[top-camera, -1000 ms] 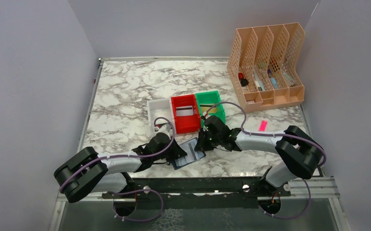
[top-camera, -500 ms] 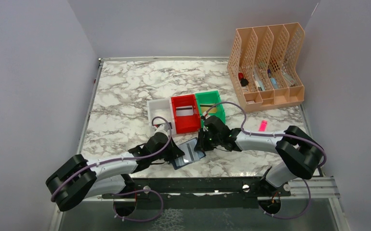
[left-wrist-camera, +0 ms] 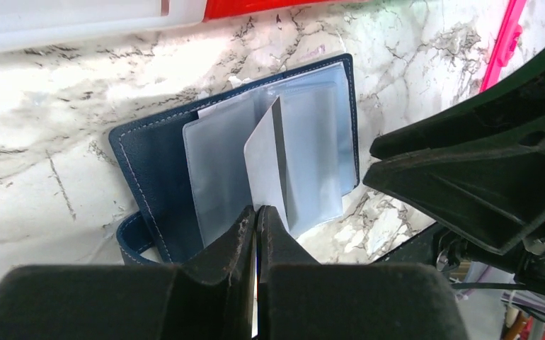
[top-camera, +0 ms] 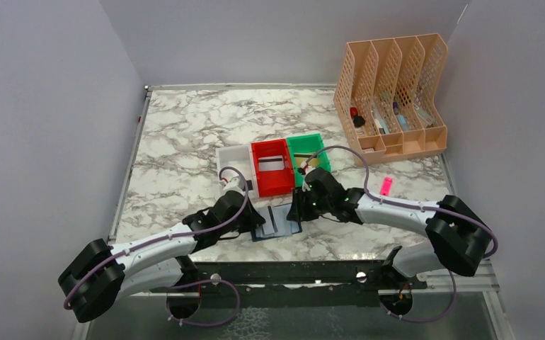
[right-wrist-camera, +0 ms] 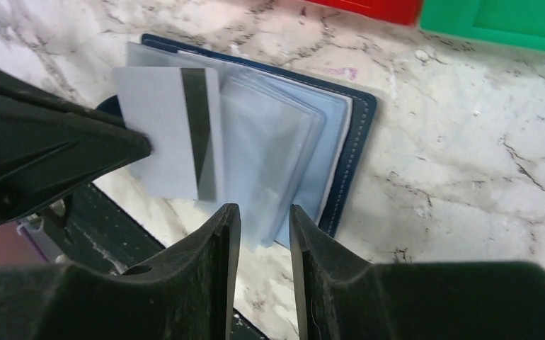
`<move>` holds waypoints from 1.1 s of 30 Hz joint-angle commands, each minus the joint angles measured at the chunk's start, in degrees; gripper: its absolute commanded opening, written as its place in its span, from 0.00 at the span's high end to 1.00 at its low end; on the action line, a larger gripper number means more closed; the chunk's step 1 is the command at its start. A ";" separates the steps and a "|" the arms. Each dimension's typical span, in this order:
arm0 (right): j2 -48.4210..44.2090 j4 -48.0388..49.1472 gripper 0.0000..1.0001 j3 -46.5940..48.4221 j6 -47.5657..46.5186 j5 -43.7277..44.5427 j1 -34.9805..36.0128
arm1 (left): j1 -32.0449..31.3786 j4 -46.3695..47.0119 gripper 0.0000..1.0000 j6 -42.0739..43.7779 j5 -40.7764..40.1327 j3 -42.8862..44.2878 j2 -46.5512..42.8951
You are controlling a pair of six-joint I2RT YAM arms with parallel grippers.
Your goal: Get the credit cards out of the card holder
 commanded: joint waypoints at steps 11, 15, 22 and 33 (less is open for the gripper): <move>8.71 2.43 0.65 3.17 -2.66 -9.76 0.14 | 0.42 -11.00 1.00 4.66 -7.26 5.80 -3.92; 7.74 -4.19 0.65 4.17 -3.04 1.35 0.14 | 0.46 -13.69 1.00 5.15 -9.54 6.64 -6.87; -3.45 -1.38 0.63 2.07 -5.27 0.97 0.14 | 0.40 -12.41 1.00 7.26 -9.99 7.25 -9.85; -15.89 1.92 0.30 -3.18 -1.17 7.76 0.10 | 0.46 -2.17 1.00 11.29 -5.62 5.41 -15.15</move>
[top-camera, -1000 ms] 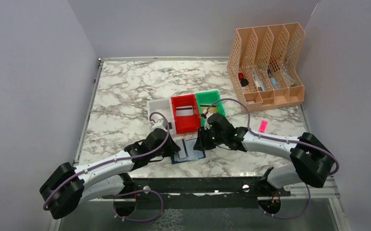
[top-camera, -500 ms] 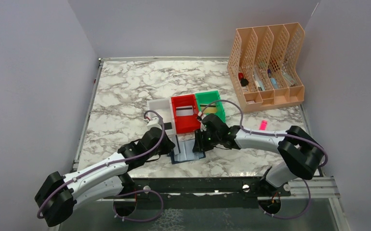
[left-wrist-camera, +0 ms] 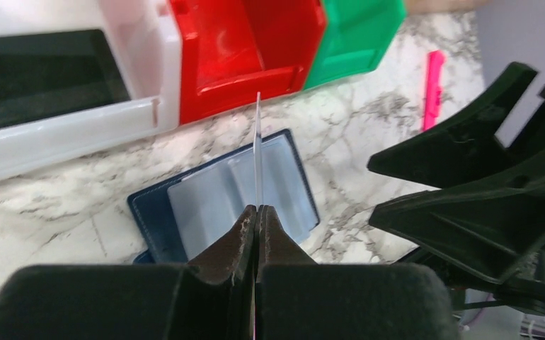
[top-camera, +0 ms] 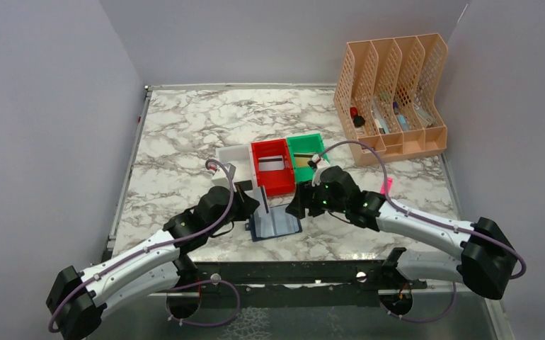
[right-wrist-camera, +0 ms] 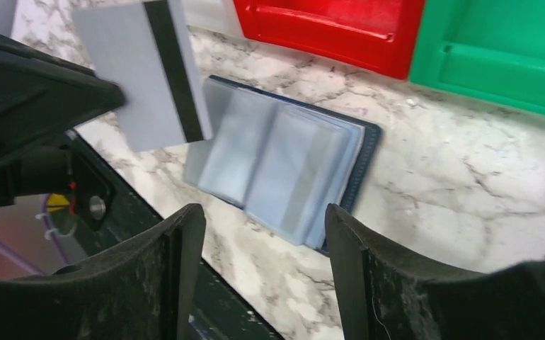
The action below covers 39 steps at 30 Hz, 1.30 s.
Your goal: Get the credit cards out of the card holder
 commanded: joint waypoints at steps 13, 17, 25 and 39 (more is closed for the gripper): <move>-8.96 6.71 0.06 -4.69 -0.72 7.37 -0.03 | 12.95 13.14 1.00 9.05 26.48 2.41 4.17; -8.80 8.30 0.05 -3.56 -1.90 -1.17 -1.00 | 16.35 22.32 1.00 7.25 36.99 -0.79 5.63; -7.09 17.19 0.10 -5.18 2.72 -21.91 -7.73 | 16.43 29.96 1.00 4.52 41.74 -4.76 3.66; 2.88 35.25 0.45 -8.85 12.39 -41.01 -11.66 | 16.43 32.28 1.00 3.33 45.26 -5.45 3.34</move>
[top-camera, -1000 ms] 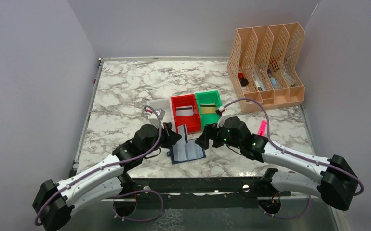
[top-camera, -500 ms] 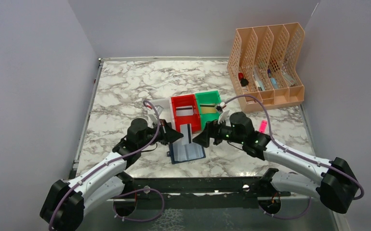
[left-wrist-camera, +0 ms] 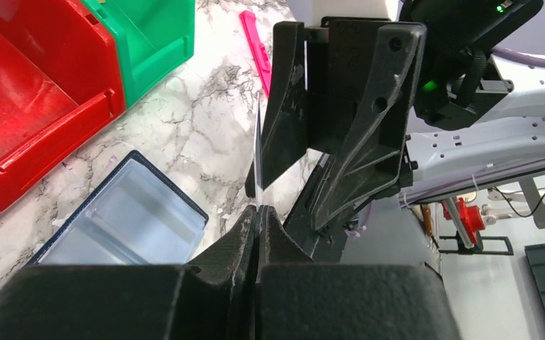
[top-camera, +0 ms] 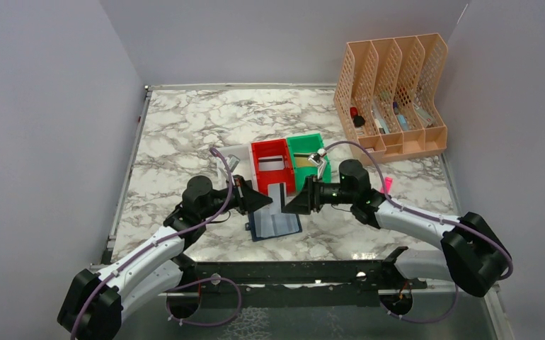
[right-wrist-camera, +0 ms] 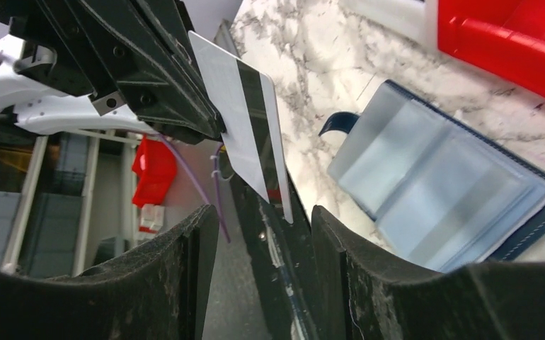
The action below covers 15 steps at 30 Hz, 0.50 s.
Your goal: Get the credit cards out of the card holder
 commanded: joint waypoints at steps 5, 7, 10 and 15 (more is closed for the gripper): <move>1.12 6.24 0.50 -0.18 1.94 -5.02 -0.11 | 0.26 3.34 1.00 -1.11 3.79 -0.46 0.13; 1.43 6.39 0.50 -0.32 1.97 -4.50 -0.28 | 0.25 3.50 1.00 -1.27 4.49 -0.21 0.10; 2.78 8.58 0.51 -0.13 2.91 -6.07 -0.38 | 0.26 3.63 1.00 -1.14 5.54 0.15 -0.01; 3.04 12.08 0.57 -0.40 4.60 -6.44 -0.45 | 0.26 3.88 1.00 -1.39 7.14 -0.06 -0.36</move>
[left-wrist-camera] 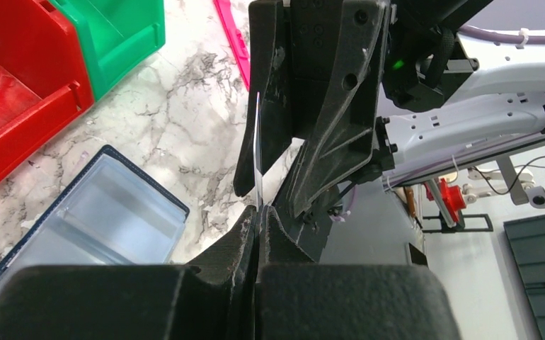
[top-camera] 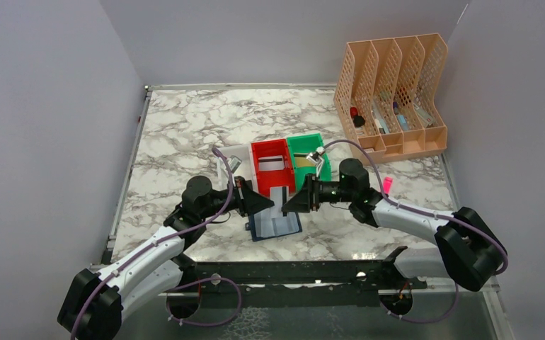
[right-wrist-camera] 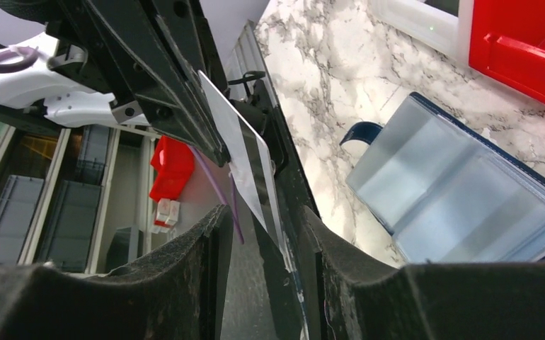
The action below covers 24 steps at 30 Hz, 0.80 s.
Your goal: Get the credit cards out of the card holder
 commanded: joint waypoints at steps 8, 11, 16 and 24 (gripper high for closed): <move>-0.35 7.81 0.65 -0.28 2.23 -2.93 -0.86 | 0.25 2.54 1.00 -0.55 3.14 -0.58 -1.27; -0.45 9.09 0.67 -0.94 3.13 -2.99 -1.19 | 0.26 2.55 1.00 -0.38 3.29 -0.43 -1.09; -0.54 10.72 0.73 -2.18 4.06 -2.92 -1.73 | 0.26 2.54 1.00 -0.47 2.74 -0.68 -0.76; 0.05 16.04 0.83 -3.54 6.80 -3.96 -2.96 | 0.26 2.54 1.00 -0.20 2.99 -0.63 -0.42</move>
